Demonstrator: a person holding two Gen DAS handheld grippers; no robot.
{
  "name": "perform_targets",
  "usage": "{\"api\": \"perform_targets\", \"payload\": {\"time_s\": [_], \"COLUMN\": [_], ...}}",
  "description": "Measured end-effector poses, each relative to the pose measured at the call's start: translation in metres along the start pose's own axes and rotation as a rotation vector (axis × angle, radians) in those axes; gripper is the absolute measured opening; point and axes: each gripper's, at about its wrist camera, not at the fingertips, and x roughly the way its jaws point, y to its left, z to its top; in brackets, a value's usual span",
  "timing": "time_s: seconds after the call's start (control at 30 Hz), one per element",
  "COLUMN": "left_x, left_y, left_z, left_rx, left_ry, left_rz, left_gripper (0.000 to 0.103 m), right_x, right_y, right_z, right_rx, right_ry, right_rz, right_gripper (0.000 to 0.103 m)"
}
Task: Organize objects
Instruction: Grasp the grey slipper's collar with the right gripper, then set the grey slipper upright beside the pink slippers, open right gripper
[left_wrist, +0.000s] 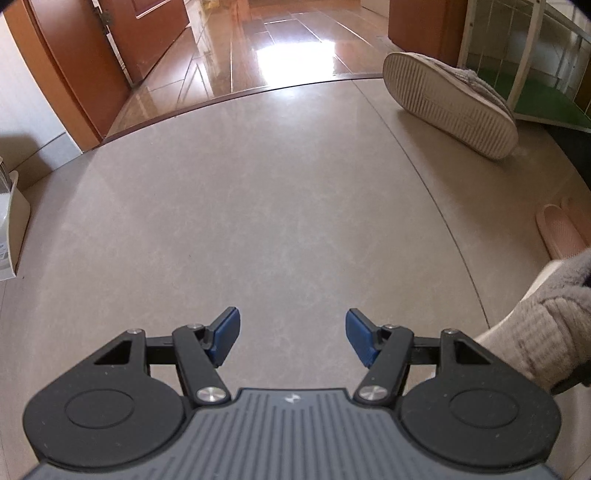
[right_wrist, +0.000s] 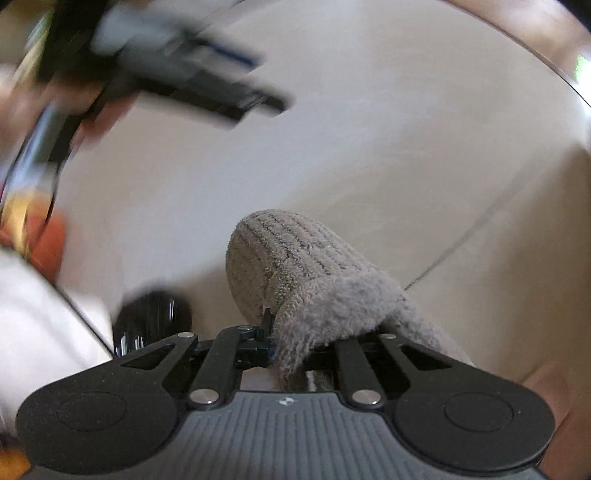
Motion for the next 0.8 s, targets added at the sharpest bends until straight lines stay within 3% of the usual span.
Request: {"api": "perform_targets", "payload": {"time_s": [0.23,0.43,0.5,0.53,0.63,0.73,0.8], "left_x": [0.0,0.003,0.003,0.003,0.002,0.002,0.001], "left_y": [-0.004,-0.008,-0.009,-0.009,-0.009,-0.008,-0.007], "left_z": [-0.002,-0.007,-0.007,-0.006,-0.005,-0.006,-0.007], "left_rx": [0.018,0.034,0.037,0.037,0.036,0.033,0.027], "left_ry": [0.008,0.032,0.036,0.036,0.029,0.026,0.026], "left_rz": [-0.007,-0.014,-0.015,-0.017,-0.023,-0.025,-0.028], "left_gripper": [0.064,0.064,0.064,0.064,0.065,0.065,0.066], "right_x": [0.002,-0.006,-0.002,0.001,0.006,-0.003,-0.014], "right_y": [0.013,0.022,0.027,0.029,0.026,0.015,0.007], "right_z": [-0.005,-0.001,0.0,0.0,0.009,0.025,0.033], "right_rx": [-0.42,-0.748,-0.865,-0.914,-0.923,-0.781,-0.68], "right_ry": [0.158,0.344,0.426,0.443,0.437,0.385,0.324], "right_rz": [-0.045,0.076,0.082,0.036,-0.056,-0.044,-0.068], "right_gripper": [0.014,0.014,0.021,0.032,0.048,0.054,0.077]}}
